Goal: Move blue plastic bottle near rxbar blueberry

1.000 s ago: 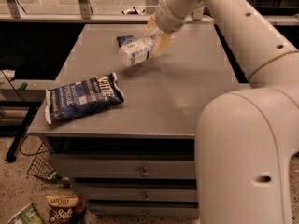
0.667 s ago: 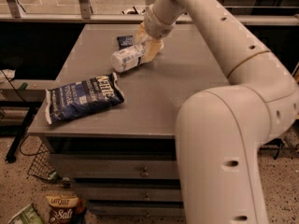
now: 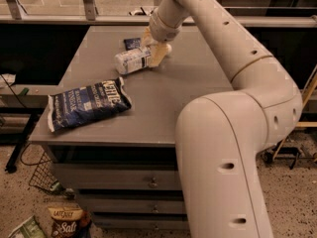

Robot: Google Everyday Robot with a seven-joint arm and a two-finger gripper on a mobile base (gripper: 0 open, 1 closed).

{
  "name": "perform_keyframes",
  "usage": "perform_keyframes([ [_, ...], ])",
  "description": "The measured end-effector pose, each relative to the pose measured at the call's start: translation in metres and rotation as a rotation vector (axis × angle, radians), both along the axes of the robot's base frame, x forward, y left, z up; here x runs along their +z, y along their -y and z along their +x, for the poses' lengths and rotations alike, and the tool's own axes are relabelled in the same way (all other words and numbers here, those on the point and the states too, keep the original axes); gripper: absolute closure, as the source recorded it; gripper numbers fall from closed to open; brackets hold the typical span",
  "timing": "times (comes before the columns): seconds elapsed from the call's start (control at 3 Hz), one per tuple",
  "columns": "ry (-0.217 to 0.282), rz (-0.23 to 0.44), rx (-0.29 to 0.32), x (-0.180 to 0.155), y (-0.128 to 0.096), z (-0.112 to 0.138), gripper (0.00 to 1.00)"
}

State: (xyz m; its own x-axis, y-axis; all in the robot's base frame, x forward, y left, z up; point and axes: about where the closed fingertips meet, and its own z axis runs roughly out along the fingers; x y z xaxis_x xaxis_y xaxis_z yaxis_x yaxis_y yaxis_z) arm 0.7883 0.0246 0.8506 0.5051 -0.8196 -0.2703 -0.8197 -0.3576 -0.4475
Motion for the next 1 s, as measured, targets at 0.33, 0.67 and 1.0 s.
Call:
perform_keyframes([
  [0.33, -0.004, 0.0, 0.002, -0.0037, -0.0023, 0.0005, 0.82],
  [0.67, -0.005, 0.0, 0.003, -0.0019, -0.0026, 0.0005, 0.57],
  [1.0, -0.005, 0.0, 0.003, -0.0018, -0.0026, 0.0006, 0.35],
])
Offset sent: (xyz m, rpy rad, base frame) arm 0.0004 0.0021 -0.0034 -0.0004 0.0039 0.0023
